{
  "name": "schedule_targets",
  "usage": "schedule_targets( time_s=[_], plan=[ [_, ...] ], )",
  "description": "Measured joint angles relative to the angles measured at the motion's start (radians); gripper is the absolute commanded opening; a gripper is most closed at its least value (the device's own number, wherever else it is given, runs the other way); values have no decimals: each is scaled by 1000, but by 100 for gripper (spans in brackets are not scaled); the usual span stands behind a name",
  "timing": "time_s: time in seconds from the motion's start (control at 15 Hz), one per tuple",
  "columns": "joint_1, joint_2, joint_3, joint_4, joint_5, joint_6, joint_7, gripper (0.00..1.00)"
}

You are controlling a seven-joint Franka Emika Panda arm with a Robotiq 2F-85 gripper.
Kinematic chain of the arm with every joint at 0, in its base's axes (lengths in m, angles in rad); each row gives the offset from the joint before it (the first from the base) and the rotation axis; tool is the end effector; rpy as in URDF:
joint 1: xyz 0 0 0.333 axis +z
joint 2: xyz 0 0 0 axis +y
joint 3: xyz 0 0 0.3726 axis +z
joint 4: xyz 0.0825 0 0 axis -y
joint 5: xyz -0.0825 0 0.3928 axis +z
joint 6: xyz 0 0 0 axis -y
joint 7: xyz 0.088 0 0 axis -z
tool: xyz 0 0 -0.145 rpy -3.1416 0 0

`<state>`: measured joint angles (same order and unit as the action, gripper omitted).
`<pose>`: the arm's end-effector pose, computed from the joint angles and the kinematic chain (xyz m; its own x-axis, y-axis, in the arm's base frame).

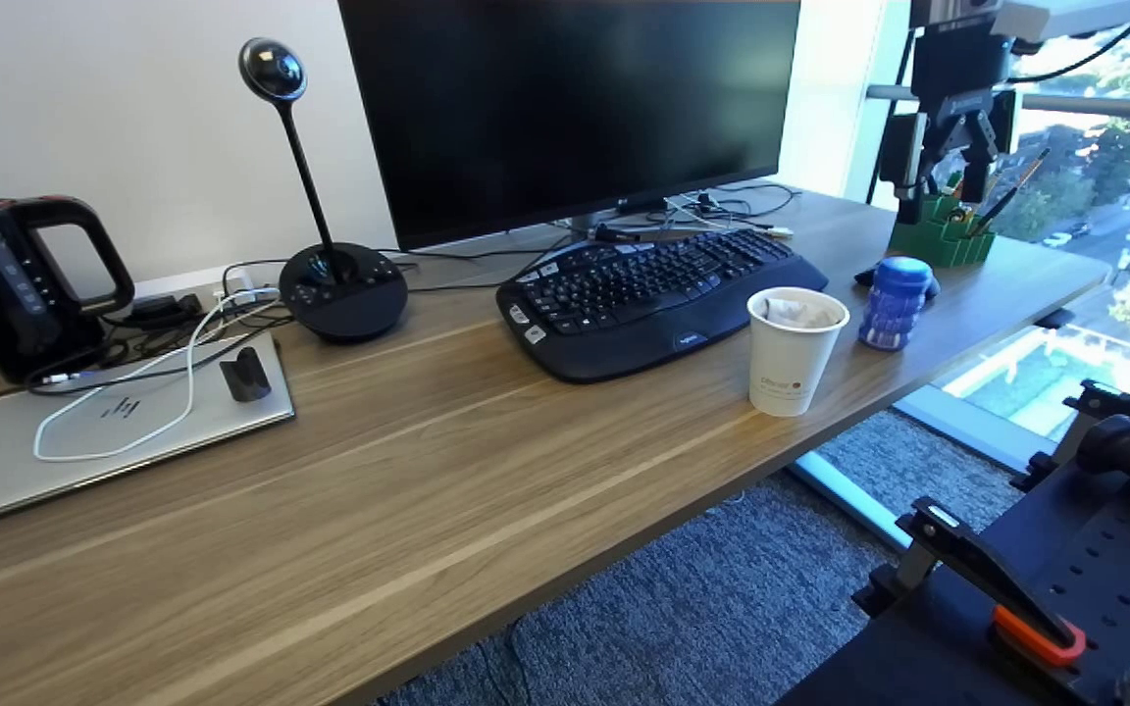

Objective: Move the bottle to the left

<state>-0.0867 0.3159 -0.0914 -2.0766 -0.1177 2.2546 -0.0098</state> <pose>0.5794 -0.1100 0.2755 0.9856 -0.0917 -0.1423 -0.0768 -0.9913 0.1068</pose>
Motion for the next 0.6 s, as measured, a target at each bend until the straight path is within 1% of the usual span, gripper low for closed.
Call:
schedule_targets(
  time_s=[0.2, 0.6],
  plan=[
    [6, 1, 11, 0, 3, 1, 0, 100],
    [9, 4, 11, 1, 3, 4, -1, 100]
  ],
)
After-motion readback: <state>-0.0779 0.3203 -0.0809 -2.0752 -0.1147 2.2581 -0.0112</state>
